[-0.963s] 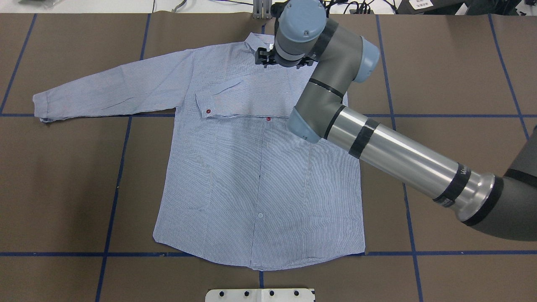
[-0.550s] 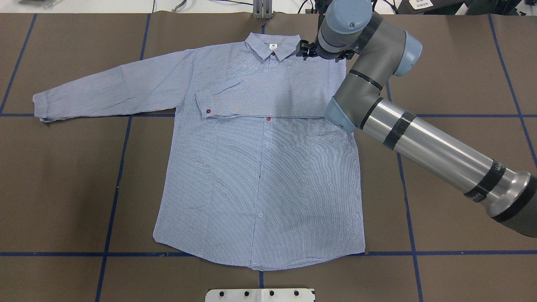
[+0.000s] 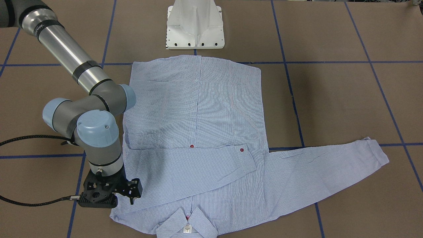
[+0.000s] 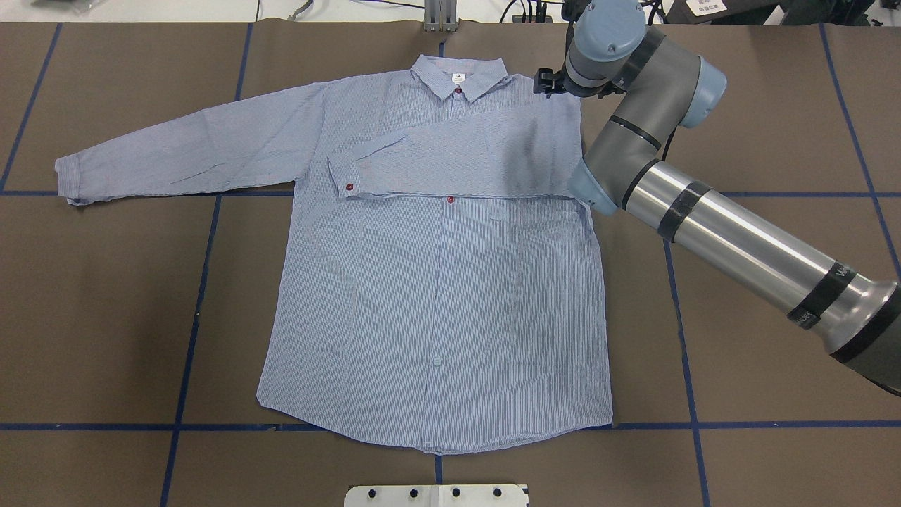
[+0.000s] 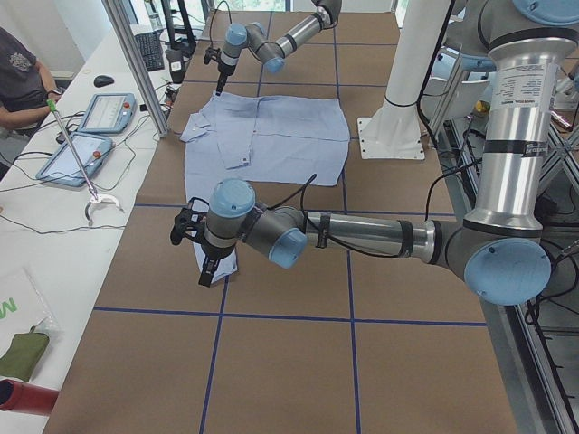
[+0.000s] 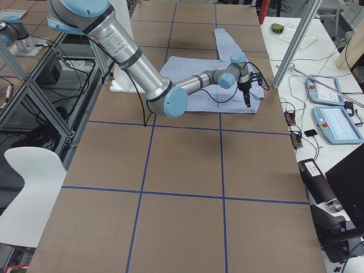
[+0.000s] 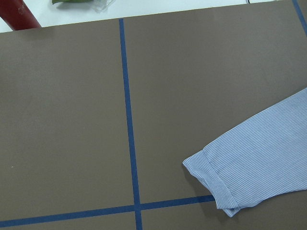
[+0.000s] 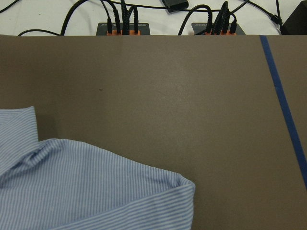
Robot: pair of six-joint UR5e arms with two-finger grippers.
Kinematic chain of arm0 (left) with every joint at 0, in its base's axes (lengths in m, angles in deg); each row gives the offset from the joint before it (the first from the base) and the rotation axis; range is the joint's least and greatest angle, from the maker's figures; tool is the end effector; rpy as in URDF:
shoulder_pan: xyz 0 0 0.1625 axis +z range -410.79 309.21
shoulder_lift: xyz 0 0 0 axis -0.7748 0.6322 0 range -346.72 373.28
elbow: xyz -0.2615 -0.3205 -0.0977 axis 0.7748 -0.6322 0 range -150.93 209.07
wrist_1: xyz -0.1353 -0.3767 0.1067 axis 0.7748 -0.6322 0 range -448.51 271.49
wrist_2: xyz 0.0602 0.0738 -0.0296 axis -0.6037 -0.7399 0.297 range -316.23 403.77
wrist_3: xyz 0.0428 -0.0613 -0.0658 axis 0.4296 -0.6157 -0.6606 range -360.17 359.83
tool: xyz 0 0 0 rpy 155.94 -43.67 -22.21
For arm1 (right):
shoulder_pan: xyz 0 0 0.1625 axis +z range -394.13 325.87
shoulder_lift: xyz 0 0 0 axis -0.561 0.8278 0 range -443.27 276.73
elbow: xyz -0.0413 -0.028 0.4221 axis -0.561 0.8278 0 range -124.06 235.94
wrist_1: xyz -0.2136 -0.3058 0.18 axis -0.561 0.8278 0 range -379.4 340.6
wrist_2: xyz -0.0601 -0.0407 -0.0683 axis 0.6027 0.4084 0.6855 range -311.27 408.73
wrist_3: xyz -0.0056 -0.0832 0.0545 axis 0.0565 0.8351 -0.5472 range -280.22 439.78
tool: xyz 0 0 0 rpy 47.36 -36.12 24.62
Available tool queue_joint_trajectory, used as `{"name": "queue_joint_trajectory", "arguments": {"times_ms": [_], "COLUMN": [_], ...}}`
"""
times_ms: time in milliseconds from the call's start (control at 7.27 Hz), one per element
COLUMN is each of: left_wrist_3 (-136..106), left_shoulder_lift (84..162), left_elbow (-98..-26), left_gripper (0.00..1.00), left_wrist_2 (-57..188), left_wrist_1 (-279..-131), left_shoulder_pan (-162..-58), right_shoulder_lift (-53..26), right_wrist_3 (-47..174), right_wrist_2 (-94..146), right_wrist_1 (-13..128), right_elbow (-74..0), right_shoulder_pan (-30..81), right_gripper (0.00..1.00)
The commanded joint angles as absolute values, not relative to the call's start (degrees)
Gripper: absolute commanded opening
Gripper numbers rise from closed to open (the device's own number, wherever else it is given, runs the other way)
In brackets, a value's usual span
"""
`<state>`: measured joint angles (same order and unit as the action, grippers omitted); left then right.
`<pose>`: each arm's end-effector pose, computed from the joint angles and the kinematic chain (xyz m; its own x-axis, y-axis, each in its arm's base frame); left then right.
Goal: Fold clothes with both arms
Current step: 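Lay the sleeve down and fold the shirt side inward with the right gripper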
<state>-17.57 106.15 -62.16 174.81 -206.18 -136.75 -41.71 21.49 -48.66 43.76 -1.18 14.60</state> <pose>-0.0300 -0.5402 0.5703 0.7126 0.1263 -0.6901 0.1604 0.9283 0.3355 -0.4610 -0.7079 0.3449 0.7760 0.0940 0.6237 -0.3293 0.9037 0.2737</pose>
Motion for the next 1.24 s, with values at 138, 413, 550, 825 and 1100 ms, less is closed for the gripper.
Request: {"name": "queue_joint_trajectory", "arguments": {"times_ms": [138,413,550,825,1100], "left_wrist_3": [-17.6,-17.6,-17.6,-17.6,-17.6], "left_shoulder_lift": [106.2,106.2,106.2,106.2,106.2], "left_elbow": [-62.3,-62.5,-62.5,-62.5,-62.5], "left_gripper": [1.00,1.00,1.00,1.00,1.00], "left_wrist_2": [174.8,174.7,174.7,174.6,174.6], "left_wrist_1": [-206.1,-206.1,-206.1,-206.1,-206.1], "left_shoulder_pan": [-136.7,-136.7,-136.7,-136.7,-136.7], "right_shoulder_lift": [-41.9,-41.9,-41.9,-42.0,-42.0], "right_wrist_3": [21.9,21.9,21.9,21.9,21.9], "right_wrist_2": [-47.3,-47.5,-47.5,-47.7,-47.9], "right_wrist_1": [42.7,42.7,41.2,39.0,39.0], "right_elbow": [0.7,0.8,1.6,3.4,3.3], "right_shoulder_pan": [14.7,14.7,14.7,14.6,14.7], "right_gripper": [0.83,0.53,0.43,0.43,0.23]}}
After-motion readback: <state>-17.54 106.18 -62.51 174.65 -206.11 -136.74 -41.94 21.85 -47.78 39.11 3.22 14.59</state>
